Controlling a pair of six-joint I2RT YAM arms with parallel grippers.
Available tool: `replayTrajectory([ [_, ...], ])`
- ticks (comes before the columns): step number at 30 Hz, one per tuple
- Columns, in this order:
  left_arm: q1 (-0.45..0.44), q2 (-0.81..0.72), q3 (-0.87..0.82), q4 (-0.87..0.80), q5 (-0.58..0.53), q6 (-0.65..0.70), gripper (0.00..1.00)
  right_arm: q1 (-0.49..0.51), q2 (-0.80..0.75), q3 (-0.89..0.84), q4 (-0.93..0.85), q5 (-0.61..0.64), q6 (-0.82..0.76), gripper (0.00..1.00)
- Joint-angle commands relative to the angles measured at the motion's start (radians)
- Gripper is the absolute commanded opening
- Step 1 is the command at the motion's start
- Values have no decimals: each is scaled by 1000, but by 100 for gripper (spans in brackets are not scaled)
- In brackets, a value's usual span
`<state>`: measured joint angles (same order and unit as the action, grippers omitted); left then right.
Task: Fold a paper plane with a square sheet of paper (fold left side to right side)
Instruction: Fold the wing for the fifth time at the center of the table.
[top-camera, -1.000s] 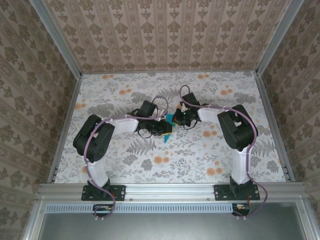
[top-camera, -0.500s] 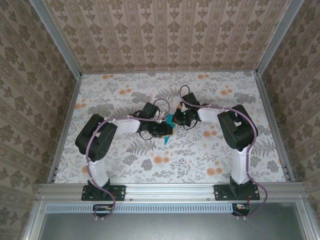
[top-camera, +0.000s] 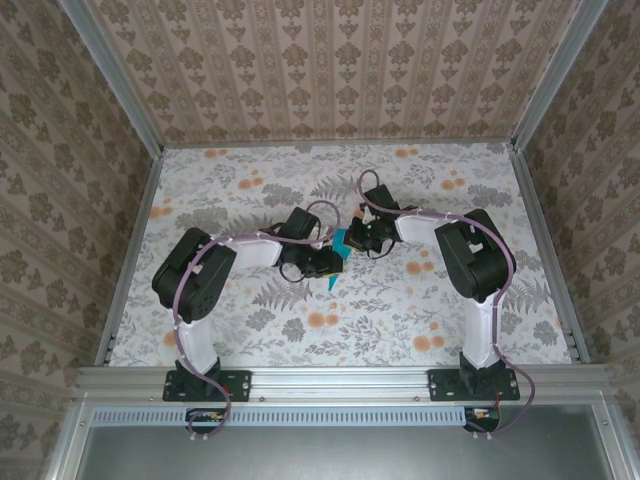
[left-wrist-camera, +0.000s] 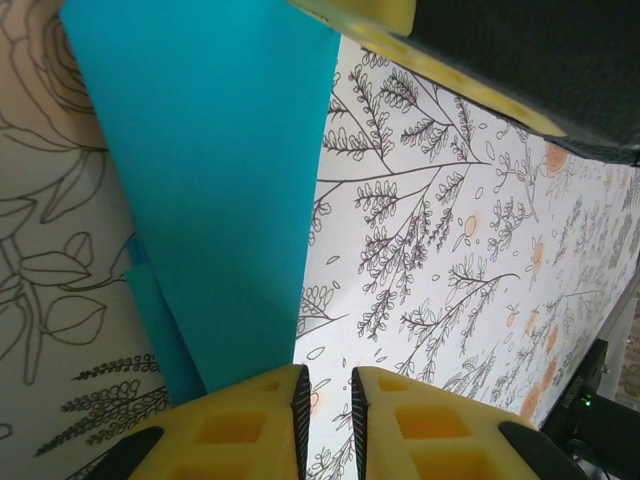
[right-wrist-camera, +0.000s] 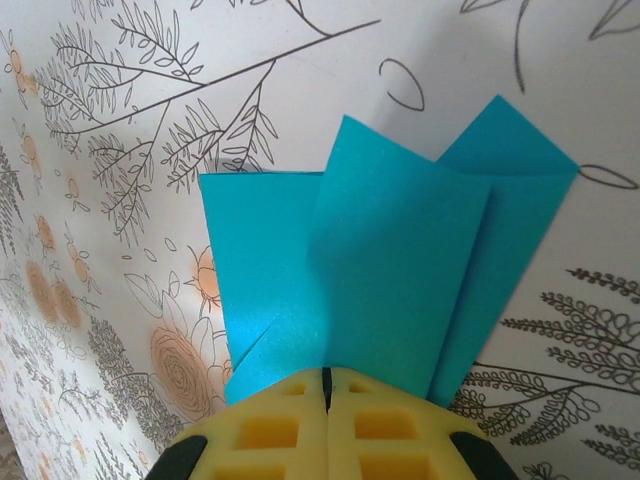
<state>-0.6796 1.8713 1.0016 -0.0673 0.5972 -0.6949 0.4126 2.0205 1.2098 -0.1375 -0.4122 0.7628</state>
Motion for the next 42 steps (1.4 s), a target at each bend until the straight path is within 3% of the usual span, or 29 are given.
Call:
replayTrajectory([
  [1, -12, 29, -26, -58, -26, 18, 21, 0, 11, -24, -120, 55, -16, 0],
  [13, -11, 35, -100, 34, -39, -46, 16, -12, -97, -5, -65, 3, -70, 0],
  [21, -8, 42, -123, 94, -15, -70, 14, -8, -228, -114, 27, -68, -64, 0],
  [29, -8, 28, -129, 91, -16, -65, 13, 47, -160, -163, 127, -114, -17, 0],
  [42, -3, 25, -137, 83, -18, -65, 13, 29, -45, -83, 29, -30, -121, 0],
])
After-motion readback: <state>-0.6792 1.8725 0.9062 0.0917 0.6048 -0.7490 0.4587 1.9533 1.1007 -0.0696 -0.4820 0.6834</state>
